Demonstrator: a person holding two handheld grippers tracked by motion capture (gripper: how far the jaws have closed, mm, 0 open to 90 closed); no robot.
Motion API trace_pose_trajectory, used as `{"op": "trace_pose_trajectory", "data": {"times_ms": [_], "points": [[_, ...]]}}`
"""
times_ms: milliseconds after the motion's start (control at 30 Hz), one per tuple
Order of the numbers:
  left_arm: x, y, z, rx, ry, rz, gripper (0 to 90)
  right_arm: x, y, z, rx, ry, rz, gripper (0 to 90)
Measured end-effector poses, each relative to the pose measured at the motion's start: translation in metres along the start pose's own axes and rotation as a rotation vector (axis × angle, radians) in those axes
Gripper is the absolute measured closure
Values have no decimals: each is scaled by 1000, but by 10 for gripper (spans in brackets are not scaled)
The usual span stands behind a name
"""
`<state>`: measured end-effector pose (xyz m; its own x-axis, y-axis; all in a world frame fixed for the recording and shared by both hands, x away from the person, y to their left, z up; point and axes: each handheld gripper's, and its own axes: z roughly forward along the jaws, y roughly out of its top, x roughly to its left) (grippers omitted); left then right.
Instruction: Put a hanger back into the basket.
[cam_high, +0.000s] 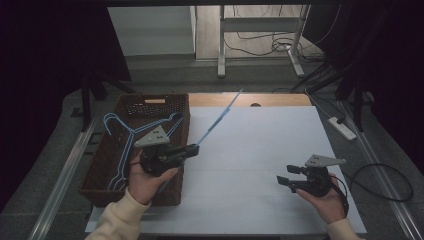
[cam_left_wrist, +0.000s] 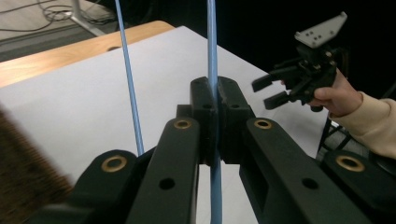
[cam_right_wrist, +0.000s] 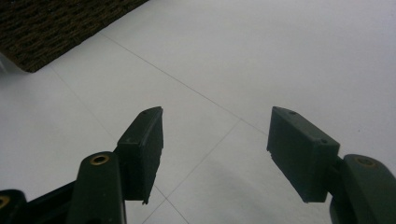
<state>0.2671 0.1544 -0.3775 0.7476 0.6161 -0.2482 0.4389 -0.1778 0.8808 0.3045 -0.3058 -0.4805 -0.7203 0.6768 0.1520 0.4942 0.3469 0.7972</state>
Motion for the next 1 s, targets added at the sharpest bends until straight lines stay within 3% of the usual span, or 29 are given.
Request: {"op": "trace_pose_trajectory", "data": {"times_ms": [100, 333, 667, 1000], "points": [[15, -5, -18, -28, -13, -19, 869, 1, -1, 1, 7, 0, -10, 363], [42, -14, -49, -26, 40, -27, 869, 2, -2, 4, 23, -6, -17, 362], [82, -29, -69, -19, 78, -81, 869, 2, -2, 5, 37, -11, -26, 362], [103, -38, -80, -4, 91, -131, 869, 2, -3, 5, 32, -13, -23, 362]]}}
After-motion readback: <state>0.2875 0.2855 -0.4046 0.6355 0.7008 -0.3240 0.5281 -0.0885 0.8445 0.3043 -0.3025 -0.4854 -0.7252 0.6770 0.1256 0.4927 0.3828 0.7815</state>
